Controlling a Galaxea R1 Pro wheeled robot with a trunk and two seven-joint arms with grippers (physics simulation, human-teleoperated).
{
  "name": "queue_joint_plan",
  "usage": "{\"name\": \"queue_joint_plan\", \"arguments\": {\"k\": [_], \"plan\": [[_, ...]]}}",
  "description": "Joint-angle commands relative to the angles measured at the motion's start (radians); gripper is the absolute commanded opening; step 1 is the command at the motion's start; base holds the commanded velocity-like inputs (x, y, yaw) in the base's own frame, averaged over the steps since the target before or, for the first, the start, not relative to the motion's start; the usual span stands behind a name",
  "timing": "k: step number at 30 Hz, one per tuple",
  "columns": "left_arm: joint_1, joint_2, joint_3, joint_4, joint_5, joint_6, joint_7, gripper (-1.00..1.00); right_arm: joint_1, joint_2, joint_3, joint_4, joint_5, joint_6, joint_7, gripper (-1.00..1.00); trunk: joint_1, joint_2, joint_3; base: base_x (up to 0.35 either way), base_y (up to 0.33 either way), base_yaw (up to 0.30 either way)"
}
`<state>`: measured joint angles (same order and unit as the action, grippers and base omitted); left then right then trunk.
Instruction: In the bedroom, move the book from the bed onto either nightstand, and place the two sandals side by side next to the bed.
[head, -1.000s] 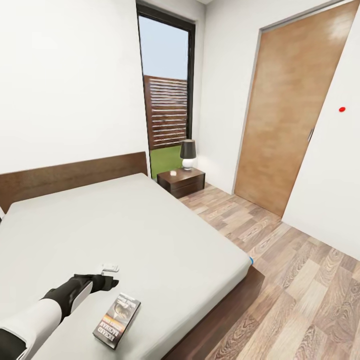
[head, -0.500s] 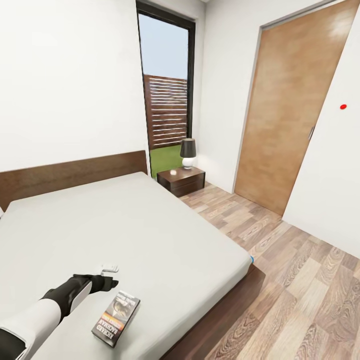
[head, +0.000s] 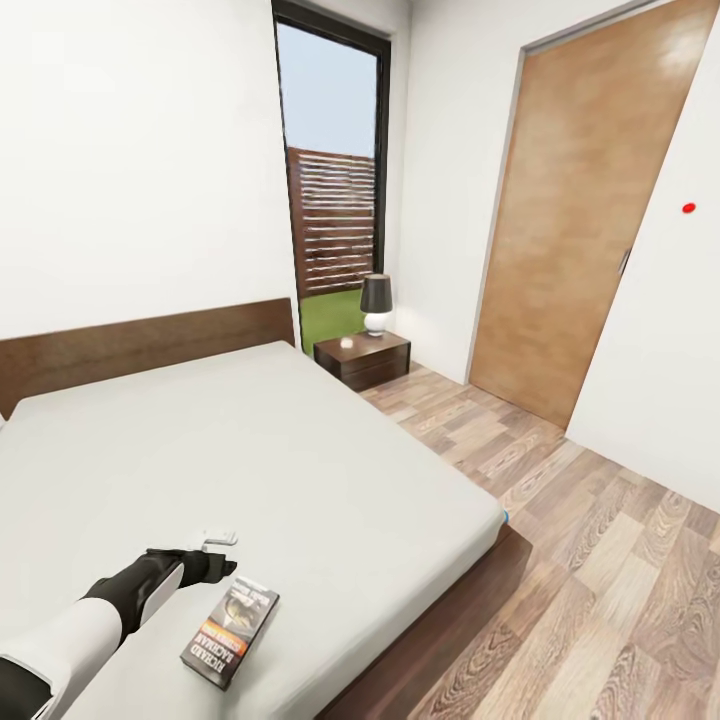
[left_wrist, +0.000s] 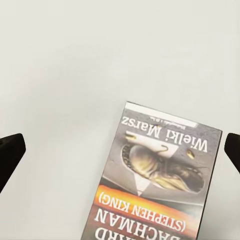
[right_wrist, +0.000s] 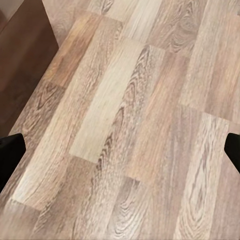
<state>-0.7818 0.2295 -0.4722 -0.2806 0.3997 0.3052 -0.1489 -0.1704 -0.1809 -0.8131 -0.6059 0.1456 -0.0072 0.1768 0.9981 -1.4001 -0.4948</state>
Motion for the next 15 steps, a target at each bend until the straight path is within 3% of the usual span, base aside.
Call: {"name": "queue_joint_plan", "arguments": {"k": [1,15], "plan": [[0.0,0.001,-0.003,-0.002,0.004,0.005,-0.001,1.0,-0.001,0.001,-0.008,0.0,0.011,-0.001,0.009,1.0,0.004,-0.008,-0.004,0.0,0.0,0.0],[0.0,0.001,-0.003,-0.002,0.005,0.007,-0.002,1.0,-0.001,0.001,-0.006,0.002,0.011,-0.003,0.01,1.0,0.058,-0.106,-0.048,0.0,0.0,0.0]]}}
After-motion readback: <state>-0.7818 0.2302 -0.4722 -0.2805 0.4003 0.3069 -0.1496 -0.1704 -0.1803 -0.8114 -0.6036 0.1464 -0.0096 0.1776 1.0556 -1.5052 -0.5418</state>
